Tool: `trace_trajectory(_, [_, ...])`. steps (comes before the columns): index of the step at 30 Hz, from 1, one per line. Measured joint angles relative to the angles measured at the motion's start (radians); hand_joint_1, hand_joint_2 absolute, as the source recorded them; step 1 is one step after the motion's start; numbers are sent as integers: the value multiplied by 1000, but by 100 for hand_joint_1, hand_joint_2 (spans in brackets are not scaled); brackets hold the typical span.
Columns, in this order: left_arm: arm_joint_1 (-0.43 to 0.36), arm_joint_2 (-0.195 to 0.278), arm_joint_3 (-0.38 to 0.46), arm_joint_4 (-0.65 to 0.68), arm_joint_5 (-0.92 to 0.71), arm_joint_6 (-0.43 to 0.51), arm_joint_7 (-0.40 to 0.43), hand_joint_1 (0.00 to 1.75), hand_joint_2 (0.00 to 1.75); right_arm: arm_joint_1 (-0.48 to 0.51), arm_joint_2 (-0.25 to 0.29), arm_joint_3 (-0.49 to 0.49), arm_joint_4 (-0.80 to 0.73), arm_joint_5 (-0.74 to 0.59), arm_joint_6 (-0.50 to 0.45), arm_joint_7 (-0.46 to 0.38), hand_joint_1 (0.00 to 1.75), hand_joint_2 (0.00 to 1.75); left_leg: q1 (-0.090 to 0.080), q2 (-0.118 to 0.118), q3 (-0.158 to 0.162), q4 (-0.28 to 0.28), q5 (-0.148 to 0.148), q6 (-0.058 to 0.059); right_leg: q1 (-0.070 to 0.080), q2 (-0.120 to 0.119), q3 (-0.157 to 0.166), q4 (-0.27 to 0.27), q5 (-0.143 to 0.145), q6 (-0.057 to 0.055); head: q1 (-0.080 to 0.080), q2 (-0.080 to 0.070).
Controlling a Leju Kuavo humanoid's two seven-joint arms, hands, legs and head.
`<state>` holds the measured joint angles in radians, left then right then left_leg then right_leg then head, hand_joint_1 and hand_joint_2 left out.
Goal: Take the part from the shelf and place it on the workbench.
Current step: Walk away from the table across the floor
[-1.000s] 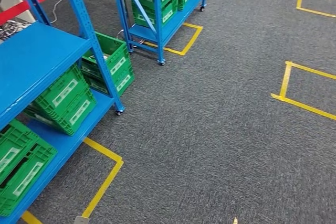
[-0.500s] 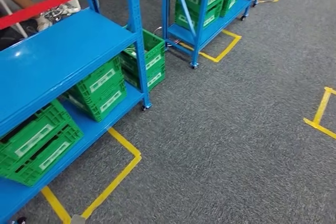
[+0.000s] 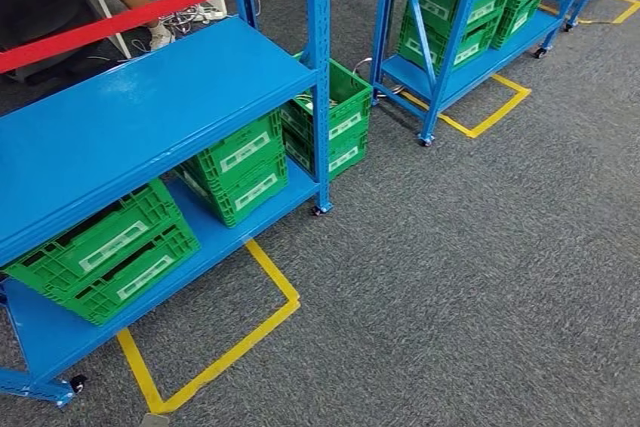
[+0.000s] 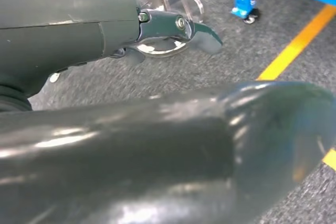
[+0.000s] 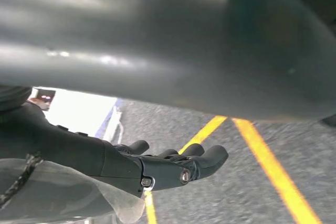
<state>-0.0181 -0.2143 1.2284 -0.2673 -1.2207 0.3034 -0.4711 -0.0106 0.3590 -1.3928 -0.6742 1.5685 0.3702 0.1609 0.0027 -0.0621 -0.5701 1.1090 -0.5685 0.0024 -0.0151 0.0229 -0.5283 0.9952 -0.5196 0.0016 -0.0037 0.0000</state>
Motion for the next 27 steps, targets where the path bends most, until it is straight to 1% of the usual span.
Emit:
trace_trajectory(1, [-2, 0, 1, 0, 0, 0, 0, 0, 0, 2, 0, 0, 0, 0, 0, 0, 0, 0, 0, 26, -32, 60, -27, -5, 1, -13, 8, -2, -6, -3, -3, 0])
trace_trajectory(2, [-3, 0, 2, 1, 0, 0, 0, 0, 0, 3, 0, 0, 0, 0, 0, 0, 0, 0, 2, 40, -70, 126, -50, -9, 1, -27, 15, -3, -12, -4, -5, 0])
trace_trajectory(3, [-2, 0, 2, 1, 0, 0, 0, 0, 0, 4, 0, 0, 0, 0, 1, 0, 0, 0, 4, 47, -99, 174, -59, -12, 1, -38, 22, -3, -20, -4, -5, 0])
trace_trajectory(4, [0, 0, 3, 1, 0, 0, 0, 0, 0, 4, 0, 0, 0, 0, 1, 0, 0, 0, 6, 52, -114, 192, -49, -15, 1, -49, 30, -3, -29, -3, -5, 0])
trace_trajectory(5, [2, 1, 4, 1, 0, 0, 0, 0, 0, 4, 0, 0, 0, 0, 1, 0, 0, 0, 9, 56, -110, 170, -17, -16, 0, -59, 39, -3, -39, 0, -6, 0])
trace_trajectory(6, [4, 2, 4, 1, 0, 0, 0, 0, 0, 5, 0, 0, 0, 0, 1, 0, 0, 0, 10, 62, -89, 114, 27, -16, 0, -67, 50, -3, -49, 3, -6, 0])
trace_trajectory(7, [6, 2, 4, 1, 0, 0, 0, 0, 0, 5, 0, 0, 0, 0, 1, 0, 0, 0, 10, 73, -62, 55, 62, -15, 0, -75, 62, -3, -59, 7, -5, 0])
trace_trajectory(8, [6, 2, 5, 1, 0, 0, 0, 0, 0, 4, 0, 0, 0, 0, 1, 0, 0, 0, 7, 84, -37, 0, 81, -11, 1, -82, 71, -1, -70, 12, -5, 0])
trace_trajectory(9, [6, 2, 5, 2, 0, 0, 0, 0, 0, 3, 0, 0, 0, 0, 1, -1, 0, 0, 4, 92, -22, -32, 84, -6, 3, -88, 79, -1, -79, 18, -4, 0])
trace_trajectory(10, [5, 2, 5, 2, 0, 0, 0, 0, 0, 1, 0, 0, -1, 0, 2, -2, 0, 0, 0, 96, -16, -44, 74, 1, 4, -93, 89, 0, -83, 25, -3, 0])
trace_trajectory(12, [6, 2, 5, 2, 0, 0, 0, 0, 0, -5, 0, 0, -1, 0, 2, -2, 0, 0, -3, 88, -8, -51, 62, 17, 3, -99, 102, 2, -86, 36, -1, 0])
trace_trajectory(13, [7, 3, 5, 2, 0, 0, 0, 0, 0, -7, 0, 0, -1, 0, 3, -1, 0, 0, -2, 83, -1, -55, 58, 24, 2, -93, 102, 13, -88, 42, 1, 0])
trace_trajectory(14, [7, 4, 5, 2, 0, 0, 0, 0, 0, -8, 0, 0, -1, 0, 3, 0, 0, 0, 0, 77, 8, -60, 54, 30, 0, -80, 86, 40, -97, 45, 4, 0])
trace_trajectory(15, [5, 4, 5, 2, 0, 0, 0, 0, 0, -9, 0, 0, -1, 0, 3, -1, 0, 0, 2, 71, 17, -65, 51, 35, 0, -65, 57, 85, -111, 47, 7, 0])
trace_trajectory(16, [3, 5, 5, 3, 0, 1, 0, 0, 0, -8, 0, 0, -1, 0, 3, -2, 0, 0, 2, 66, 23, -68, 46, 40, -1, -48, 16, 148, -132, 48, 11, 0])
trace_trajectory(17, [1, 5, 6, 3, 0, 1, 0, 0, 0, -6, 0, 0, -1, 0, 3, -4, 0, 0, 2, 59, 29, -69, 40, 42, 0, -37, -34, 215, -154, 48, 13, 0])
trace_trajectory(18, [0, 4, 6, 3, 0, 1, 0, 0, 0, -3, 0, 0, -1, 0, 3, -5, 0, 0, 1, 52, 36, -69, 33, 44, 1, -31, -80, 267, -167, 46, 14, 0])
trace_trajectory(19, [1, 4, 6, 3, 0, 1, 0, 0, 0, -1, 0, 0, -1, 0, 3, -4, 0, 0, 1, 44, 47, -69, 24, 44, 2, -28, -117, 293, -165, 44, 15, 0])
trace_trajectory(20, [2, 3, 6, 4, 0, 1, 0, 0, 0, 1, 0, 0, -1, 0, 3, -2, 0, 0, 0, 36, 60, -69, 15, 44, 4, -26, -135, 282, -142, 41, 15, 0])
trace_trajectory(21, [3, 3, 6, 4, 0, 1, 0, 0, 0, 3, 0, 0, -1, 0, 3, 1, 0, 0, 0, 29, 75, -70, 4, 43, 6, -24, -138, 239, -101, 36, 15, 0])
trace_trajectory(22, [4, 3, 6, 4, 0, 1, 0, 0, 0, 4, 0, -1, -1, 0, 3, 2, 0, 0, 1, 22, 88, -70, -7, 42, 9, -19, -133, 178, -44, 29, 16, 0])
trace_trajectory(23, [5, 2, 6, 5, 0, 1, 0, 0, 0, 6, 0, -1, -1, 0, 3, 1, 0, 0, 1, 16, 98, -71, -18, 39, 12, -12, -129, 128, -3, 23, 15, 0])
trace_trajectory(24, [5, 1, 6, 6, 0, 1, 0, 0, 0, 6, -1, -1, -1, 0, 3, -5, 0, 0, 3, 11, 103, -73, -26, 34, 15, -7, -123, 89, 26, 18, 14, 0])
trace_trajectory(25, [6, -1, 7, 7, 0, 0, 0, 0, 0, 8, -1, -2, -2, 0, 3, -11, 0, 0, 5, 8, 107, -78, -30, 27, 19, -2, -120, 69, 43, 13, 13, 0])
trace_trajectory(26, [7, -2, 7, 7, 0, 0, 1, 0, 0, 9, -2, -1, -2, -1, 3, -15, 0, 0, 7, 5, 113, -83, -30, 19, 22, -3, -115, 63, 39, 7, 12, 0])
trace_trajectory(27, [7, -3, 7, 8, 0, 0, 1, 0, 0, 9, -2, -1, -3, 0, 3, -15, 0, 0, 8, 3, 118, -85, -26, 11, 23, -6, -103, 51, 41, 2, 12, 0])
